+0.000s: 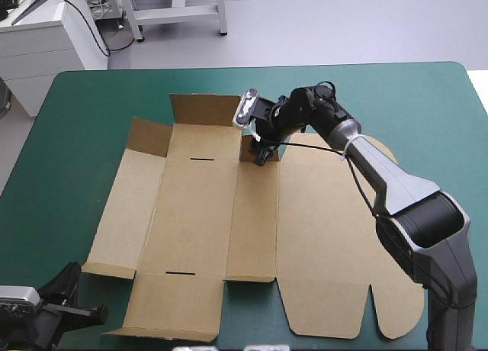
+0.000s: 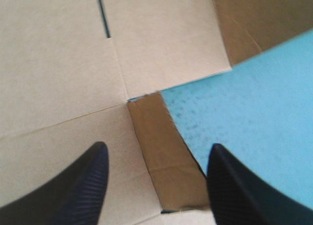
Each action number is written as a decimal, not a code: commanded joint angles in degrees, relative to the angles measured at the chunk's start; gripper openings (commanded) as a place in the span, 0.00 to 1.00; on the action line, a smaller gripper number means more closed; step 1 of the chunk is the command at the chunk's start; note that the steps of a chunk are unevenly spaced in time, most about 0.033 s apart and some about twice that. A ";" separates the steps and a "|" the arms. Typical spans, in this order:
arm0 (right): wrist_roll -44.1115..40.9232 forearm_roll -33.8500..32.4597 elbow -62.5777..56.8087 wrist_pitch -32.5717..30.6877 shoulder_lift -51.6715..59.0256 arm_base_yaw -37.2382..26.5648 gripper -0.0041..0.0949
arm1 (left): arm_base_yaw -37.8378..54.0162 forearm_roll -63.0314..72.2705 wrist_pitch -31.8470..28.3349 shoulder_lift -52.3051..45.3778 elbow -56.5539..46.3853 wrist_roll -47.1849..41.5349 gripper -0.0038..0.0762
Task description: Fold the box
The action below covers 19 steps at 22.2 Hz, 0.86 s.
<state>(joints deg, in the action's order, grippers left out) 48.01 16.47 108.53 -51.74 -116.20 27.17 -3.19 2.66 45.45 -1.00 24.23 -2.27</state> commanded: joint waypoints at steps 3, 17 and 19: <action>-42.99 -19.28 1.78 1.96 8.46 -0.18 0.05 | -0.11 0.34 -5.07 -0.36 0.78 0.07 0.04; -60.46 -29.60 -27.46 5.88 29.50 -0.18 0.04 | -0.11 0.00 -5.59 0.21 0.43 -0.88 0.84; -59.96 -26.94 -33.26 6.83 34.16 -0.18 0.04 | -0.11 0.00 -5.59 1.53 0.43 -0.88 0.81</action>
<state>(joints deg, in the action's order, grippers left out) -12.42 -11.97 79.86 -49.10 -90.51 27.17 -3.19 2.66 44.50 -1.00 23.54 -2.59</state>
